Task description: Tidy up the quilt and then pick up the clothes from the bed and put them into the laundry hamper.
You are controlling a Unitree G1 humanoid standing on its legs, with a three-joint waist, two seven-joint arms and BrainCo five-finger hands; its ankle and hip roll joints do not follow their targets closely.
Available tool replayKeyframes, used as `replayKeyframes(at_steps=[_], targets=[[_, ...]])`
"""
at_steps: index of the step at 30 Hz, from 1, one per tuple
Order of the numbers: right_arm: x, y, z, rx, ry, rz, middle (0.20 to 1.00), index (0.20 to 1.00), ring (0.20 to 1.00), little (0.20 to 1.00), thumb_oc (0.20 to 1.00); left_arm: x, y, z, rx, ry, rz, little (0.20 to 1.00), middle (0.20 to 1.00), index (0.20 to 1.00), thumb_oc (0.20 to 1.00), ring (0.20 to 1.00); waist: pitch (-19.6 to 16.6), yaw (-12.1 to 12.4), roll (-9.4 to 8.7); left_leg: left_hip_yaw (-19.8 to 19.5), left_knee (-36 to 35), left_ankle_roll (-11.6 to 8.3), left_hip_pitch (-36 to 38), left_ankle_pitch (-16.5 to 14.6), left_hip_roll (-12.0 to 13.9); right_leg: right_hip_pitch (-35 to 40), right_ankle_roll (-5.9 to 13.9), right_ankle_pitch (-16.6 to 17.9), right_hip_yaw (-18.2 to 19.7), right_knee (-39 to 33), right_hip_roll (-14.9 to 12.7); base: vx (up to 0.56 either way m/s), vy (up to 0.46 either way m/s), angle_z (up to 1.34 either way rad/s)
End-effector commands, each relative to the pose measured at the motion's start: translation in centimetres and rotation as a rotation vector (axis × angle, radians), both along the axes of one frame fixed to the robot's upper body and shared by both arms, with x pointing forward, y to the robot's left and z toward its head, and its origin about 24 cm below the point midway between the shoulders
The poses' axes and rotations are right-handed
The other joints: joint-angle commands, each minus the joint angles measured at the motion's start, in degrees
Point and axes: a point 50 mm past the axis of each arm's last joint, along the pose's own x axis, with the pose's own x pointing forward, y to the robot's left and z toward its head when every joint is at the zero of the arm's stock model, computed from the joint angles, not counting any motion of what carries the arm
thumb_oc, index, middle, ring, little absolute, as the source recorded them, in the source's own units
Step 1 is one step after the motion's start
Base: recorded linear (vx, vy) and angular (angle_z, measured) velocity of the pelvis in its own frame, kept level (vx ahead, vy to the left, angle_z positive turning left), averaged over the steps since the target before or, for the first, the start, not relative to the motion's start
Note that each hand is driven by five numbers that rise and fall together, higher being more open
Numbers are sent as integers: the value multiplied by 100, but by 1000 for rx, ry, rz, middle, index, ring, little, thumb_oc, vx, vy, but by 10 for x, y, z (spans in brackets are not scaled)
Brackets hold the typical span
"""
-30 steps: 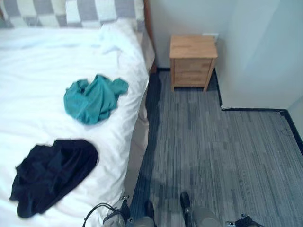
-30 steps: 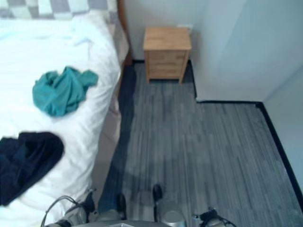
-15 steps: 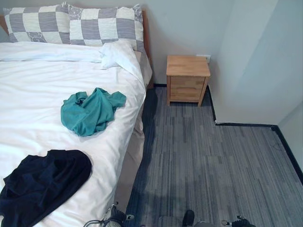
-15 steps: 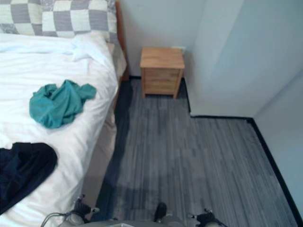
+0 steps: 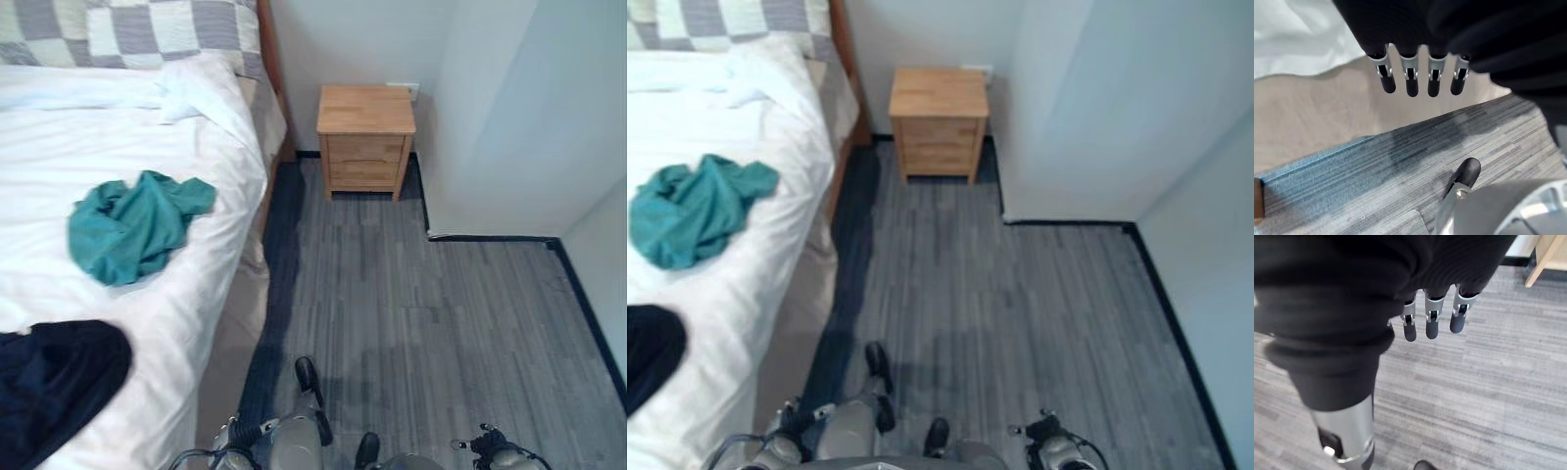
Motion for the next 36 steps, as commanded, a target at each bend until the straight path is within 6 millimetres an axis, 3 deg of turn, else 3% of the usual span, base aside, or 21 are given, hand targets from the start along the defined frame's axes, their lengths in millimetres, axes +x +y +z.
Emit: replayKeyframes(at_steps=[1, 2, 3, 5, 6, 9, 11, 12, 15, 18, 20, 21, 23, 24, 25, 26, 29, 32, 34, 35, 36], targets=[[-3, 0, 0, -18, 1, 17, 1000, 1000, 1000, 1000, 1000, -3, 8, 1, 55, 38, -73, 1000, 1000, 1000, 1000, 1000, -67, 224, -376, -58, 304, 293, 212, -436, -240, 440, 1551, -35, 67, 1855, -851, 507, 102, -19], [-3, 1, 0, -17, 1, 17, 1000, 1000, 1000, 1000, 1000, -3, 8, 1, 55, 37, -73, 1000, 1000, 1000, 1000, 1000, -69, 229, -389, -49, 316, 308, 202, -458, -253, 412, 1569, -58, 76, 1901, -875, 528, 124, -11], [-6, 0, -1, -17, 20, 18, 1000, 1000, 1000, 1000, 1000, -1, 12, 3, 68, 32, -65, 1000, 1000, 1000, 1000, 1000, 29, 186, -455, -26, 407, 382, 353, -624, -302, 108, 1767, 526, 112, 2656, -948, 296, 90, 14], [6, -5, 3, -21, -20, -8, 1000, 1000, 1000, 1000, 1000, 21, 17, 11, 88, -50, -42, 1000, 1000, 1000, 1000, 1000, 254, -19, -220, -359, 132, 544, 951, -801, -332, -1112, 1759, 889, 217, 4378, -1060, 530, 139, 33], [6, -5, 3, -22, -21, -8, 1000, 1000, 1000, 1000, 1000, 21, 17, 11, 88, -50, -41, 1000, 1000, 1000, 1000, 1000, 258, -29, -231, -365, 107, 554, 954, -792, -359, -1132, 1762, 866, 216, 4418, -1085, 539, 87, 38], [9, -7, 4, -19, -38, -21, 1000, 1000, 1000, 1000, 1000, 43, 13, 19, 88, -133, -74, 1000, 1000, 1000, 1000, 1000, 411, -246, -51, -798, -261, 418, 1508, -730, -292, -1580, 1446, 401, 305, 3236, -961, 507, -108, 111], [11, -9, 5, -20, -48, -19, 1000, 1000, 1000, 1000, 1000, 57, 9, 25, 84, -181, -107, 1000, 1000, 1000, 1000, 1000, 391, -365, 0, -1222, -320, 232, 1763, -956, -331, -1618, 1287, 320, 677, 995, -1201, 594, -255, 121], [11, -9, 5, -20, -48, -19, 1000, 1000, 1000, 1000, 1000, 57, 9, 25, 84, -181, -107, 1000, 1000, 1000, 1000, 1000, 383, -369, 5, -1225, -321, 230, 1752, -949, -324, -1608, 1283, 348, 670, 955, -1192, 637, -266, 155], [8, -8, 4, -13, -2, 0, 1000, 1000, 1000, 1000, 1000, 48, 13, 21, 107, -138, -127, 1000, 1000, 1000, 1000, 1000, 307, -627, -3, -1740, -45, 94, 2321, -1532, -273, -2040, 1556, 822, 1799, 589, -1223, 699, -309, 128], [11, -9, 5, -9, -14, 3, 1000, 1000, 1000, 1000, 1000, 36, 14, 16, 95, -100, -103, 1000, 1000, 1000, 1000, 1000, 268, -627, 6, -1928, 1072, 19, 2069, -1530, -177, -1879, 1355, 722, 1546, 810, -1155, 463, -314, 90], [25, -17, 12, -45, -71, 9, 1000, 1000, 1000, 1000, 1000, 19, 12, 10, 76, -61, -50, 1000, 1000, 1000, 1000, 1000, 475, -519, -40, -1478, 2930, -60, 1232, -1086, 338, -1249, 942, 566, 966, 528, -1200, 419, -492, 79], [28, -18, 13, -50, -73, 24, 1000, 1000, 1000, 1000, 1000, 16, 11, 8, 73, -51, -50, 1000, 1000, 1000, 1000, 1000, 472, -504, -23, -1182, 2900, -108, 1110, -1098, 479, -1059, 938, 435, 789, 445, -1184, 389, -373, 114], [30, -16, 13, -54, -65, 76, 1000, 1000, 1000, 1000, 1000, 9, 6, 5, 55, -30, -77, 1000, 1000, 1000, 1000, 1000, 374, -429, -9, -270, 2030, -91, 765, -1242, 396, -484, 970, 242, 212, 88, -1196, 398, -141, 148], [29, -16, 13, -54, -64, 76, 1000, 1000, 1000, 1000, 1000, 9, 6, 5, 55, -29, -77, 1000, 1000, 1000, 1000, 1000, 365, -439, -21, -268, 1991, -77, 779, -1234, 364, -479, 982, 244, 204, 79, -1216, 337, -70, 120], [31, -15, 13, -48, -65, 88, 1000, 1000, 1000, 1000, 1000, 8, 6, 5, 50, -28, -79, 1000, 1000, 1000, 1000, 1000, 297, -409, 13, -36, 1638, -80, 716, -1143, 220, -365, 995, 188, 87, 20, -1169, 286, -17, 76], [30, -15, 13, -48, -66, 79, 1000, 1000, 1000, 1000, 1000, 6, 5, 4, 42, -18, -87, 1000, 1000, 1000, 1000, 1000, 216, -411, 148, 743, 1031, -194, 671, -774, 260, -138, 993, -17, -246, -25, -1003, 295, -31, 67], [24, -17, 11, -48, -50, 52, 1000, 1000, 1000, 1000, 1000, 2, 1, 2, 29, 5, -96, 1000, 1000, 1000, 1000, 1000, 117, -438, 232, 1164, 586, -168, 884, -634, 325, 50, 991, -157, -657, 77, -921, 278, -3, 88], [14, -9, 6, -15, -38, 0, 1000, 1000, 1000, 1000, 1000, -3, 7, 1, 32, 34, -95, 1000, 1000, 1000, 1000, 1000, 88, -464, 178, 912, 153, 71, 1199, -708, 9, -143, 1184, -241, -1025, 1276, -1020, 354, 69, 61], [18, -1, 5, 14, -61, -22, 1000, 1000, 1000, 1000, 1000, -5, 13, 2, 57, 57, -114, 1000, 1000, 1000, 1000, 1000, 142, -597, 134, 1020, -74, 220, 1532, -860, -56, -607, 1545, 64, -1053, 2596, -1265, 230, 100, 96], [29, 4, 8, 38, -108, -40, 1000, 1000, 1000, 1000, 1000, -6, 20, 4, 87, 63, -111, 1000, 1000, 1000, 1000, 1000, 260, -730, 121, 994, -305, 279, 1827, -914, -17, -1304, 1767, 521, -870, 3950, -1478, 191, 41, 51], [29, 4, 8, 38, -109, -40, 1000, 1000, 1000, 1000, 1000, -5, 20, 4, 87, 62, -111, 1000, 1000, 1000, 1000, 1000, 257, -722, 101, 1005, -306, 292, 1811, -920, -44, -1359, 1767, 502, -846, 4022, -1517, 154, -20, 68]])
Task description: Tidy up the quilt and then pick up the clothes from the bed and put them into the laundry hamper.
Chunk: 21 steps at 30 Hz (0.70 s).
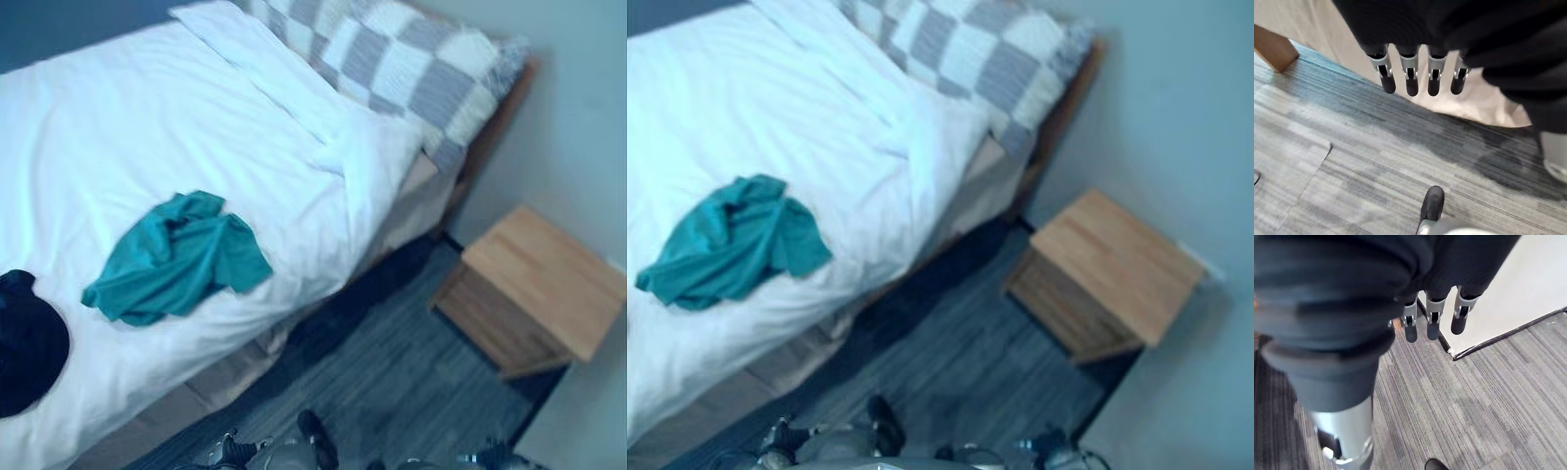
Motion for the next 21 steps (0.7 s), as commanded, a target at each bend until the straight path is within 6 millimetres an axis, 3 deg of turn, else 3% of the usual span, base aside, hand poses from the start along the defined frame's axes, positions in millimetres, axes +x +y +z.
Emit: replayKeyframes(at_steps=[1, 2, 3, 5, 6, 7, 8, 9, 10, 12, 13, 14, 15, 16, 18, 19, 21], targets=[[27, 6, 7, 34, -104, -60, 1000, 1000, 1000, 1000, 1000, 5, 22, 7, 92, 10, -45, 1000, 1000, 1000, 1000, 1000, 320, -43, -196, -35, -229, -680, 419, -334, 155, -857, 698, 294, 479, 1047, -713, 125, -73, 78], [29, 6, 8, 34, -117, -75, 1000, 1000, 1000, 1000, 1000, 7, 23, 8, 95, 2, -40, 1000, 1000, 1000, 1000, 1000, 339, -20, -203, -110, -230, -699, 448, -331, 200, -912, 698, 261, 492, 985, -811, 299, -195, 95], [33, 0, 10, 24, -146, -117, 1000, 1000, 1000, 1000, 1000, 14, 29, 12, 106, -29, -24, 1000, 1000, 1000, 1000, 1000, 362, 32, -268, -313, -223, -770, 483, -317, 233, -890, 620, 62, 567, 302, -1029, 311, -244, 55], [39, -4, 14, 16, -173, -125, 1000, 1000, 1000, 1000, 1000, 17, 32, 14, 112, -43, -16, 1000, 1000, 1000, 1000, 1000, 362, 44, -278, -425, -228, -831, 485, -313, 269, -835, 534, -17, 636, -163, -1073, 238, -299, 56], [62, -18, 29, -23, -277, -90, 1000, 1000, 1000, 1000, 1000, 20, 40, 18, 143, -66, -23, 1000, 1000, 1000, 1000, 1000, 350, 57, -331, -692, -236, -1027, 469, -316, 352, -796, 412, -5, 1169, -1588, -1175, 180, -308, 69], [61, -18, 29, -23, -276, -90, 1000, 1000, 1000, 1000, 1000, 20, 40, 18, 142, -66, -23, 1000, 1000, 1000, 1000, 1000, 349, 51, -315, -699, -236, -1033, 473, -313, 366, -743, 410, 38, 1147, -1678, -1149, 262, -425, 71], [76, -27, 42, -59, -350, -49, 1000, 1000, 1000, 1000, 1000, 23, 42, 20, 155, -79, -38, 1000, 1000, 1000, 1000, 1000, 325, 26, -349, -842, -252, -1125, 468, -352, 398, -658, 460, 192, 1425, -2357, -1172, 280, -406, 77], [106, -47, 79, -158, -524, 55, 1000, 1000, 1000, 1000, 1000, 29, 50, 25, 191, -98, -57, 1000, 1000, 1000, 1000, 1000, 323, -129, -387, -1131, -282, -1283, 494, -424, 480, -772, 577, 485, 2349, -3041, -1298, 308, -593, 77], [119, -57, 101, -212, -616, 93, 1000, 1000, 1000, 1000, 1000, 29, 53, 26, 202, -97, -60, 1000, 1000, 1000, 1000, 1000, 335, -196, -391, -1187, -282, -1339, 460, -331, 576, -944, 589, 667, 2740, -3179, -1329, 225, -473, 88], [118, -58, 101, -213, -615, 92, 1000, 1000, 1000, 1000, 1000, 28, 52, 26, 201, -97, -61, 1000, 1000, 1000, 1000, 1000, 321, -186, -385, -1179, -282, -1340, 451, -331, 578, -959, 588, 671, 2748, -3180, -1325, 149, -307, 98], [162, -70, 188, -427, -923, 308, 1000, 1000, 1000, 1000, 1000, 24, 57, 27, 213, -94, -73, 1000, 1000, 1000, 1000, 1000, 268, -213, -420, -1254, -246, -1550, 613, -184, 758, -867, 691, 701, 2845, -3281, -1314, 324, -584, 112], [172, -77, 213, -505, -984, 355, 1000, 1000, 1000, 1000, 1000, 24, 54, 26, 212, -98, -85, 1000, 1000, 1000, 1000, 1000, 260, -205, -394, -1271, -241, -1606, 613, -88, 867, -868, 686, 725, 2821, -3261, -1213, 325, -587, 74], [172, -77, 213, -506, -985, 356, 1000, 1000, 1000, 1000, 1000, 24, 54, 26, 211, -98, -85, 1000, 1000, 1000, 1000, 1000, 263, -215, -377, -1279, -241, -1611, 612, -86, 880, -862, 683, 724, 2810, -3262, -1202, 155, -354, 23], [184, -72, 249, -589, -1078, 476, 1000, 1000, 1000, 1000, 1000, 19, 51, 23, 196, -98, -90, 1000, 1000, 1000, 1000, 1000, 218, -216, -311, -1249, -234, -1735, 633, 61, 1107, -804, 649, 656, 2777, -3319, -1044, 169, -354, 10], [201, -53, 296, -679, -1228, 627, 1000, 1000, 1000, 1000, 1000, 19, 43, 22, 160, -126, -82, 1000, 1000, 1000, 1000, 1000, 248, -152, -183, -1360, 42, -1771, 515, 284, 1365, -625, 505, 526, 2630, -3428, -790, 175, -463, 14], [209, -39, 333, -775, -1320, 736, 1000, 1000, 1000, 1000, 1000, 22, 37, 21, 148, -138, -89, 1000, 1000, 1000, 1000, 1000, 326, -94, -59, -1287, 371, -1779, 306, 663, 1490, -373, 327, 440, 2339, -3544, -656, 157, -380, 29], [214, -28, 355, -816, -1381, 785, 1000, 1000, 1000, 1000, 1000, 23, 31, 20, 137, -135, -128, 1000, 1000, 1000, 1000, 1000, 345, -155, -17, -930, 577, -1750, 282, 460, 1365, -121, 203, 254, 2013, -3562, -642, 120, -295, 83]])
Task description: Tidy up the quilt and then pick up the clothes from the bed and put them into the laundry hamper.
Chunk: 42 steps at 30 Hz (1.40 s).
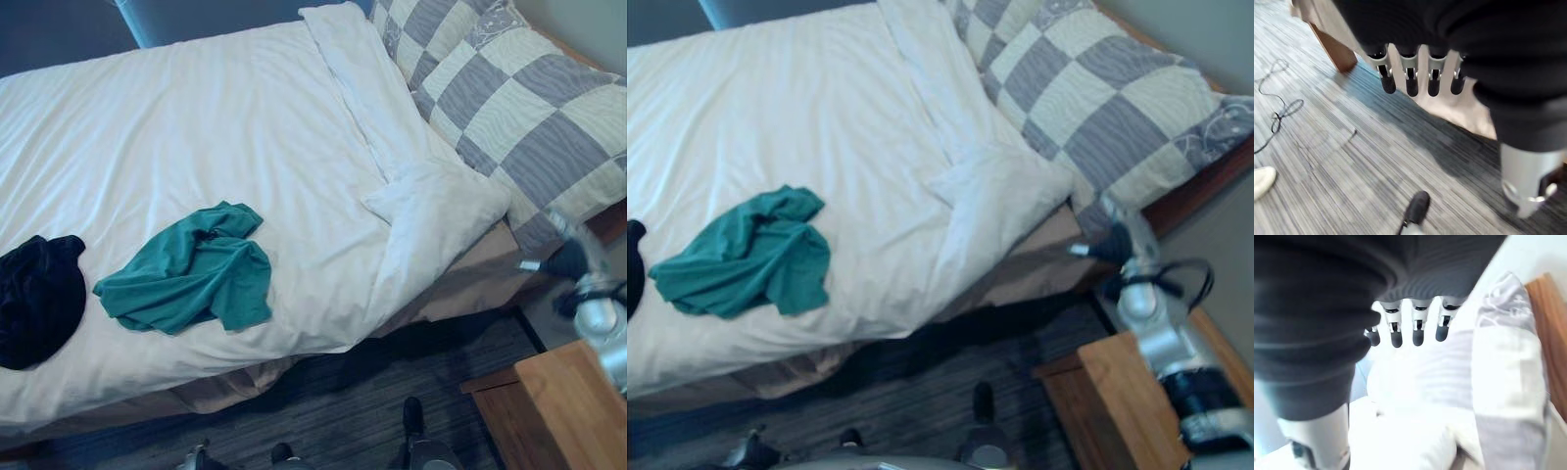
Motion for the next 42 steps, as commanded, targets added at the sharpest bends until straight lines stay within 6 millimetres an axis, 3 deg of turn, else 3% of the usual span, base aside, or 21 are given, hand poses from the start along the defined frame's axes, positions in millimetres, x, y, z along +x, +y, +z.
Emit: replayKeyframes(at_steps=[1, 2, 4, 6, 12, 18, 19, 20, 21, 22, 27, 28, 29, 30, 31, 32, 33, 35, 36, 37, 42], targets=[[17, 43, 55, -134, -189, 179, 1000, 1000, 1000, 1000, 1000, 44, 10, 15, 56, -105, -96, 1000, 1000, 1000, 1000, 1000, 328, 130, -82, 427, 352, -216, 187, -561, -89, 399, 412, -1192, -105, 137, -393, 26, -165, 97], [17, 43, 55, -134, -189, 180, 1000, 1000, 1000, 1000, 1000, 44, 10, 15, 56, -106, -95, 1000, 1000, 1000, 1000, 1000, 327, 118, -79, 419, 366, -213, 175, -571, -87, 396, 413, -1195, -111, 140, -395, -68, -216, 68], [25, 59, 77, -182, -244, 231, 1000, 1000, 1000, 1000, 1000, 44, 5, 14, 51, -102, -109, 1000, 1000, 1000, 1000, 1000, 441, 293, -88, -164, 1059, 24, -437, -1064, -637, 304, 253, -1233, -251, 286, -306, -72, -270, 22], [32, 65, 81, -193, -233, 248, 1000, 1000, 1000, 1000, 1000, 41, -6, 10, 17, -86, -166, 1000, 1000, 1000, 1000, 1000, 418, 280, -1, 205, 851, -37, -301, -1151, -606, 452, 295, -1327, -520, 252, -249, 142, -112, 49], [58, 85, 101, -258, -224, 267, 1000, 1000, 1000, 1000, 1000, 44, -12, 11, 4, -114, -220, 1000, 1000, 1000, 1000, 1000, 472, 350, 229, 186, -405, -48, -119, -542, -820, 59, 339, -1083, -814, 248, -198, -44, -6, 36], [91, 25, 86, -239, -53, -91, 1000, 1000, 1000, 1000, 1000, 53, -19, 14, -40, -190, -165, 1000, 1000, 1000, 1000, 1000, 606, 495, 500, 46, -760, -206, -231, -296, -782, -173, 418, -1028, -862, 143, -207, -7, 6, 21], [88, -8, 77, -223, 22, -250, 542, 542, 542, 542, 542, 54, -24, 13, -54, -188, -184, 1000, 1000, 1000, 1000, 1000, 613, 531, 587, -7, -777, -260, -381, -227, -764, -237, 434, -972, -925, 81, -241, -30, 5, 15], [88, -8, 77, -223, 22, -250, 285, 285, 285, 285, 285, 54, -24, 13, -54, -188, -184, 1000, 1000, 1000, 1000, 1000, 612, 528, 589, -8, -777, -260, -382, -227, -764, -238, 434, -972, -926, 81, -241, -21, 10, 9], [84, -23, 72, -212, 57, -322, 200, 200, 200, 200, 200, 53, -26, 12, -57, -182, -198, 1000, 1000, 1000, 1000, 1000, 618, 539, 637, -44, -777, -295, -462, -181, -760, -267, 441, -952, -968, 56, -269, -11, 17, 14], [74, -48, 64, -184, 98, -430, 200, 200, 200, 200, 200, 50, -31, 10, -68, -159, -216, 1000, 1000, 1000, 1000, 1000, 602, 536, 715, -108, -777, -336, -583, -150, -753, -301, 462, -930, -1048, 30, -312, -10, 17, 14], [61, -64, 38, -83, 125, -490, 200, 200, 200, 200, 200, 39, -33, 3, -48, -83, -231, 1000, 1000, 1000, 1000, 1000, 604, 479, 769, -162, -777, -343, -565, -155, -748, -218, 476, -924, -1085, 21, -338, 6, 41, 16], [55, -61, 10, 16, 129, -476, 200, 200, 200, 200, 200, 35, -34, 0, -42, -56, -226, 1000, 1000, 1000, 1000, 1000, 633, 401, 739, -105, -777, -250, -523, -127, -738, -207, 419, -819, -1083, 32, -318, -65, 40, 8], [55, -61, 9, 17, 131, -478, 200, 200, 200, 200, 200, 35, -34, 0, -41, -55, -227, 1000, 1000, 1000, 1000, 1000, 630, 412, 730, -103, -777, -250, -518, -129, -740, -201, 420, -819, -1081, 31, -320, -46, 74, 2], [43, -58, -27, 105, 170, -459, 200, 200, 200, 200, 200, 35, -31, 0, -25, -35, -211, 1000, 1000, 1000, 1000, 1000, 597, 330, 654, -100, -777, -200, -396, -216, -765, -123, 416, -825, -1035, 48, -319, 19, 35, 1], [42, -59, -28, 106, 172, -460, 200, 200, 200, 200, 200, 34, -30, 0, -24, -34, -212, 1000, 1000, 1000, 1000, 1000, 593, 342, 646, -97, -777, -199, -392, -217, -767, -119, 417, -825, -1033, 47, -321, 71, 47, 6], [20, -55, -71, 224, 226, -453, 200, 200, 200, 200, 200, 34, -23, 0, -1, -16, -179, 1000, 1000, 1000, 1000, 1000, 514, 223, 519, -73, -777, -137, -240, -340, -786, -17, 416, -828, -988, 68, -325, 90, 24, 2], [6, -52, -92, 285, 258, -447, 1000, 1000, 1000, 1000, 1000, 36, -20, 1, 6, -17, -160, 1000, 1000, 1000, 1000, 1000, 461, 158, 425, -48, -777, -104, -149, -410, -797, 46, 419, -828, -956, 82, -325, 90, 25, 0], [-27, -45, -132, 399, 321, -460, 1000, 1000, 1000, 1000, 1000, 36, -17, 2, 15, -12, -134, 1000, 1000, 1000, 1000, 1000, 371, 27, 279, -2, -777, -44, 23, -537, -824, 140, 425, -847, -918, 128, -330, 82, 24, -12], [-29, -46, -133, 400, 322, -462, 1000, 1000, 1000, 1000, 1000, 35, -17, 2, 16, -11, -136, 1000, 1000, 1000, 1000, 1000, 366, 45, 273, 4, -777, -43, 31, -540, -826, 144, 427, -848, -913, 128, -332, 141, 51, -11], [-66, -39, -174, 544, 398, -532, 1000, 1000, 1000, 1000, 1000, 38, -16, 2, 16, -14, -120, 1000, 1000, 1000, 1000, 1000, 251, -95, 162, 58, -777, -2, 186, -638, -846, 232, 441, -870, -872, 173, -335, 79, 35, -19], [-117, -18, -224, 876, 446, -670, 1000, 1000, 1000, 1000, 1000, 42, -21, 3, -7, -42, -85, 1000, 1000, 1000, 1000, 1000, 79, -290, -27, 191, -777, 69, 442, -795, -889, 356, 484, -885, -744, 224, -355, 70, 58, -26]])
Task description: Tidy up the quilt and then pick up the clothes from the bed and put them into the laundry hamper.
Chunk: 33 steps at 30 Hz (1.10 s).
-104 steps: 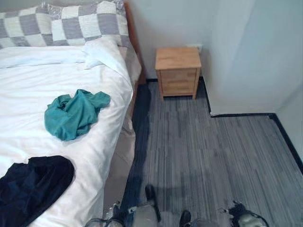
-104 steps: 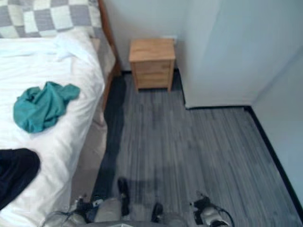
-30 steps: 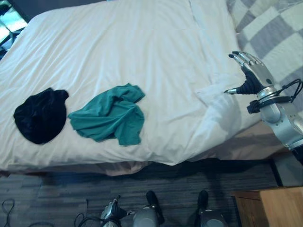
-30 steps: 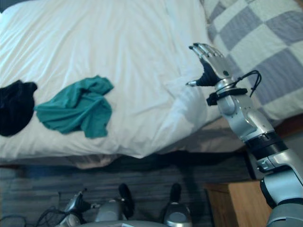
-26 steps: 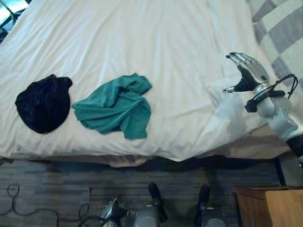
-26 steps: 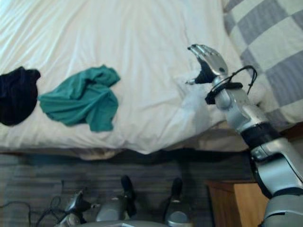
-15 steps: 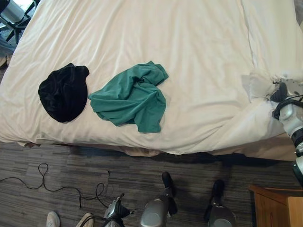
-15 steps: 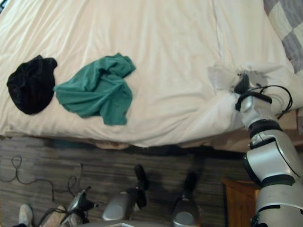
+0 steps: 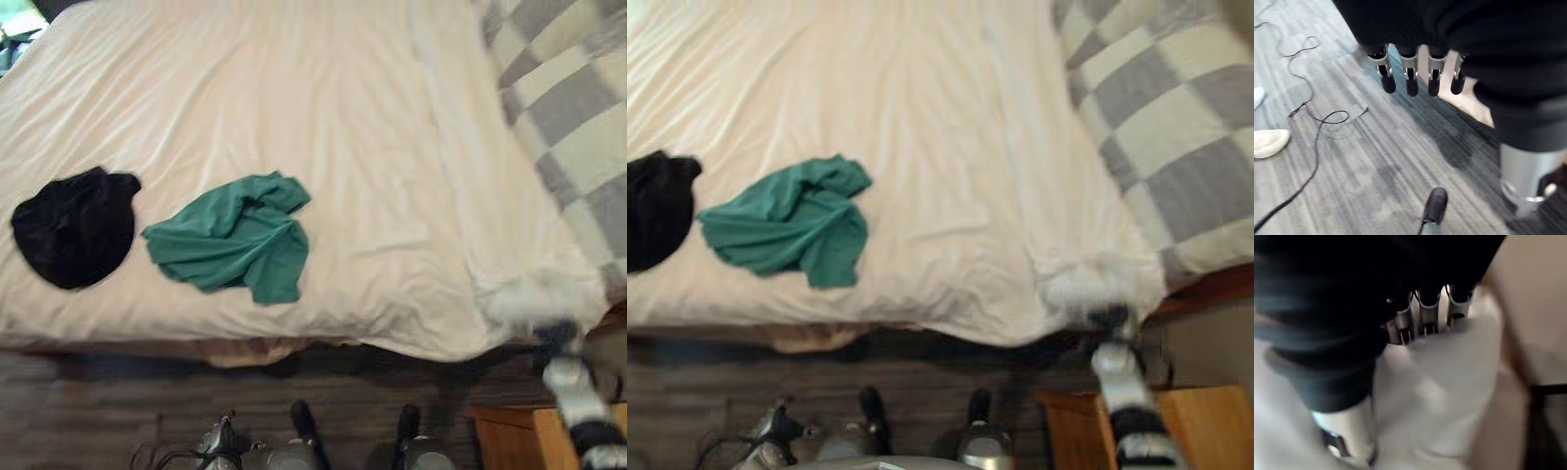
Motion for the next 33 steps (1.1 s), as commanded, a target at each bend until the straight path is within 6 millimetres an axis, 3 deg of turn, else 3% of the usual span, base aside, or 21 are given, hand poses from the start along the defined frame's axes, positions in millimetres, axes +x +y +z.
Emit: replayKeyframes(at_steps=[1, 4, 6, 7, 8, 9, 10, 11, 14, 16, 20, 22, 23, 25, 26, 28, 29, 30, 31, 32, 33], targets=[[-18, -2, -10, 149, -47, -148, 1000, 1000, 1000, 1000, 1000, 8, -9, -1, -15, -8, 20, 1000, 1000, 1000, 1000, 1000, -68, -209, 81, 242, 18, -320, 540, -636, 192, -404, 435, -588, 451, 245, -139, 44, 93, -27], [-24, -14, -8, 171, -100, -278, 1000, 1000, 1000, 1000, 1000, 4, -10, -3, -25, 3, 28, 1000, 1000, 1000, 1000, 1000, -106, -226, 21, 302, 18, -277, 647, -708, 155, -403, 456, -606, 519, 351, -149, 20, 65, -36], [-13, -25, 10, 121, -169, -277, 1000, 1000, 1000, 1000, 1000, 1, -9, -3, -24, 14, 27, 1000, 1000, 1000, 1000, 1000, -120, -216, -7, 328, 18, -265, 699, -743, 138, -400, 474, -610, 553, 383, -162, 12, 70, -15], [0, -30, 29, 59, -240, -238, 200, 200, 200, 200, 200, 0, -8, -3, -22, 19, 31, 1000, 1000, 1000, 1000, 1000, -116, -201, -14, 337, 18, -252, 714, -758, 125, -400, 483, -608, 555, 398, -171, -4, 46, -4], [10, -34, 46, 9, -300, -208, 200, 200, 200, 200, 200, -3, -7, -4, -19, 26, 33, 1000, 1000, 1000, 1000, 1000, -110, -191, -19, 339, 18, -243, 727, -767, 116, -401, 486, -606, 552, 406, -183, -4, 29, -5], [10, -34, 46, 9, -299, -208, 200, 200, 200, 200, 200, -3, -7, -4, -19, 26, 32, 1000, 1000, 1000, 1000, 1000, -108, -190, -18, 339, 18, -242, 730, -767, 116, -398, 486, -607, 552, 407, -183, 0, 22, -14], [32, -40, 88, -136, -433, -132, 200, 200, 200, 200, 200, -9, -5, -5, -13, 47, 32, 1000, 1000, 1000, 1000, 1000, -93, -128, -25, 309, 18, -228, 738, -782, 98, -388, 487, -618, 542, 418, -209, 0, 12, -14], [32, -40, 88, -137, -433, -132, 200, 200, 200, 200, 200, -9, -6, -5, -14, 47, 31, 1000, 1000, 1000, 1000, 1000, -87, -129, -22, 307, 18, -228, 742, -783, 98, -384, 488, -619, 541, 420, -209, -5, 10, -12], [70, -43, 162, -324, -668, -61, 200, 200, 200, 200, 200, -15, -1, -6, 10, 75, 13, 1000, 1000, 1000, 1000, 1000, -21, 21, 23, 254, 18, -231, 687, -760, 90, -444, 485, -634, 489, 464, -260, -33, -7, 4], [107, -27, 214, -333, -844, 11, 200, 200, 200, 200, 200, -11, 4, -4, 32, 69, -8, 1000, 1000, 1000, 1000, 1000, 114, 197, 125, 199, 18, -241, 563, -679, 63, -567, 465, -653, 490, 534, -301, -110, -24, 10], [138, -13, 249, -344, -893, 69, 200, 200, 200, 200, 200, -2, 2, -1, 23, 30, -4, 1000, 1000, 1000, 1000, 1000, 333, 307, 317, 151, 44, -252, 369, -603, 11, -815, 449, -725, 528, 744, -391, -79, -9, 17], [154, -10, 258, -364, -856, 73, 200, 200, 200, 200, 200, 11, -2, 2, 10, -21, -15, 1000, 1000, 1000, 1000, 1000, 588, 363, 436, 82, 636, -276, -59, -683, 30, -1060, 374, -848, 605, 1065, -437, -162, -54, 32], [159, -12, 258, -351, -835, 57, 200, 200, 200, 200, 200, 18, -4, 4, 3, -43, -29, 1000, 1000, 1000, 1000, 1000, 675, 394, 447, 69, 853, -311, -237, -700, 56, -1149, 344, -892, 608, 1177, -463, -206, -47, 25], [168, -20, 225, -268, -655, 3, 200, 200, 200, 200, 200, 23, -7, 5, 31, -38, -81, 1000, 1000, 1000, 1000, 1000, 784, 390, 588, 123, 1091, -331, -497, -779, 117, -1472, 329, -1022, 572, 1545, -534, -114, 9, 17], [168, -20, 226, -268, -656, 4, 200, 200, 200, 200, 200, 24, -7, 5, 31, -38, -81, 1000, 1000, 1000, 1000, 1000, 775, 390, 587, 126, 1099, -330, -513, -783, 117, -1496, 329, -1030, 579, 1562, -538, -47, 39, 15], [157, -25, 170, -154, -472, -58, 200, 200, 200, 200, 200, 24, -7, 5, 70, -17, -158, 1000, 1000, 1000, 1000, 1000, 830, 380, 634, 117, 1232, -296, -605, -841, 157, -1647, 329, -1055, 635, 1795, -561, -43, 39, 3], [157, -25, 170, -153, -472, -58, 200, 200, 200, 200, 200, 24, -7, 5, 70, -16, -159, 1000, 1000, 1000, 1000, 1000, 825, 385, 631, 119, 1234, -296, -607, -843, 157, -1653, 329, -1057, 638, 1799, -562, -34, 49, -3], [137, -20, 120, -106, -316, -61, 200, 200, 200, 200, 200, 26, -12, 4, 87, -1, -235, 1000, 1000, 1000, 1000, 1000, 856, 354, 646, 86, 1249, -243, -587, -890, 135, -1642, 323, -1052, 651, 1809, -555, -16, 32, -4], [137, -20, 120, -106, -315, -61, 200, 200, 200, 200, 200, 26, -12, 4, 88, 0, -236, 1000, 1000, 1000, 1000, 1000, 852, 358, 644, 86, 1250, -243, -586, -891, 134, -1640, 323, -1053, 650, 1808, -556, -27, 86, -2], [100, -9, 60, -60, -129, -56, 200, 200, 200, 200, 200, 25, -13, 3, 115, 31, -283, 1000, 1000, 1000, 1000, 1000, 865, 281, 634, 65, 1177, -196, -495, -923, 76, -1558, 332, -1018, 640, 1741, -557, -11, 81, -1], [82, -4, 38, -40, -59, -54, 200, 200, 200, 200, 200, 22, -11, 2, 131, 51, -279, 1000, 1000, 1000, 1000, 1000, 852, 239, 608, 61, 1112, -175, -439, -929, 48, -1503, 342, -991, 629, 1676, -563, -11, 81, 1]])
